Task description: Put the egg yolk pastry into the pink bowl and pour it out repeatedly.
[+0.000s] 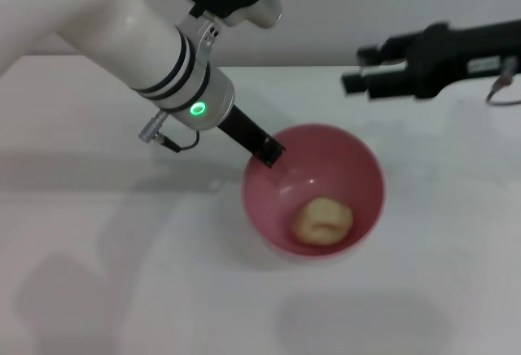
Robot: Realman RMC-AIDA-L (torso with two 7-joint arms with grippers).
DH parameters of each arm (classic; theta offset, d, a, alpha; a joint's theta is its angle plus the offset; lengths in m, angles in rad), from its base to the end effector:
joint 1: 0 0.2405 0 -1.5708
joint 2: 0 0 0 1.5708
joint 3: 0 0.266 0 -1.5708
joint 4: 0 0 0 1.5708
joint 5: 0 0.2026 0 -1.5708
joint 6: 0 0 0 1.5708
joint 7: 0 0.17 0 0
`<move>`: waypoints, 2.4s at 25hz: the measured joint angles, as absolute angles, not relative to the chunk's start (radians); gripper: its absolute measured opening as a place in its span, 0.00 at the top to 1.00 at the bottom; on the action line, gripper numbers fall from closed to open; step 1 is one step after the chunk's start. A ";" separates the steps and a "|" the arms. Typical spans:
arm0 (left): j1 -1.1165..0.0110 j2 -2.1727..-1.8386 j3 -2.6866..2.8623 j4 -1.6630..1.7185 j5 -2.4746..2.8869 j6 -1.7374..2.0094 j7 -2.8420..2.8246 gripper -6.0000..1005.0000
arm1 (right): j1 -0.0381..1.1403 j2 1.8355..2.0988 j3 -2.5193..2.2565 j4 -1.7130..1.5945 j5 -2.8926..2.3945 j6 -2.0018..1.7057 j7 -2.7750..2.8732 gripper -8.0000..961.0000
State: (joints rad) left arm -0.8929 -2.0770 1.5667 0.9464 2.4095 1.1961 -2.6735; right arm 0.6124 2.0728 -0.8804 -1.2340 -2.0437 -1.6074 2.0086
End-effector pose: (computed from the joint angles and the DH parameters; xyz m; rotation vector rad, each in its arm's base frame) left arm -0.1371 0.4039 -0.1018 -2.6571 -0.8771 0.3362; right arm 0.1577 0.3790 0.0331 -2.7550 0.6130 0.4847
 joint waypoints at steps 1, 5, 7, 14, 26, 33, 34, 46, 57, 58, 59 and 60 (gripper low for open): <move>-0.892 -2.077 1.576 0.941 2.407 1.194 -2.674 1.00 | 0.599 2.074 -0.849 -1.239 -2.025 -1.607 1.995 0.43; -0.881 -2.077 1.683 0.933 2.387 1.161 -2.674 1.00 | 0.563 2.074 -0.731 -1.229 -2.004 -1.604 1.982 0.43; -0.881 -2.078 1.703 0.933 2.383 1.153 -2.674 1.00 | 0.557 2.075 -0.717 -1.227 -2.002 -1.605 1.982 0.43; -0.880 -2.078 1.757 0.942 2.354 1.111 -2.674 1.00 | 0.538 2.075 -0.692 -1.202 -1.999 -1.604 1.978 0.43; -0.851 -2.065 1.557 0.968 2.351 1.058 -2.642 0.62 | 0.534 2.074 -0.660 -1.100 -2.002 -1.560 1.918 0.43; -0.699 -2.062 1.230 0.992 2.010 1.004 -2.361 0.46 | 0.520 2.069 -0.646 -0.937 -1.953 -1.447 1.870 0.43; -0.663 -2.061 1.178 0.968 1.871 1.002 -2.257 0.42 | 0.513 2.069 -0.643 -0.904 -1.917 -1.422 1.847 0.43; -0.440 -2.069 0.812 0.501 0.856 1.314 -1.201 0.19 | 0.420 2.068 -0.477 -0.301 -0.897 -1.339 1.306 0.43; -0.436 -2.077 0.761 0.167 0.760 1.317 -0.182 0.20 | 0.443 2.087 -0.458 0.112 -0.741 -1.348 0.278 0.43; -0.436 -2.077 0.761 0.167 0.760 1.317 -0.182 0.20 | 0.451 2.088 -0.451 0.140 -0.739 -1.348 0.221 0.43; -0.435 -2.077 0.757 0.160 0.759 1.317 -0.185 0.20 | 0.458 2.088 -0.447 0.165 -0.739 -1.348 0.174 0.43; -0.431 -2.077 0.755 0.151 0.758 1.311 -0.190 0.20 | 0.463 2.088 -0.445 0.177 -0.741 -1.349 0.148 0.43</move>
State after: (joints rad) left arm -0.4314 -2.0767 0.7553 0.1508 0.7583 1.3105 -0.1898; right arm 0.4632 2.0880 -0.4448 0.1771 -0.7411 -1.3485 0.1485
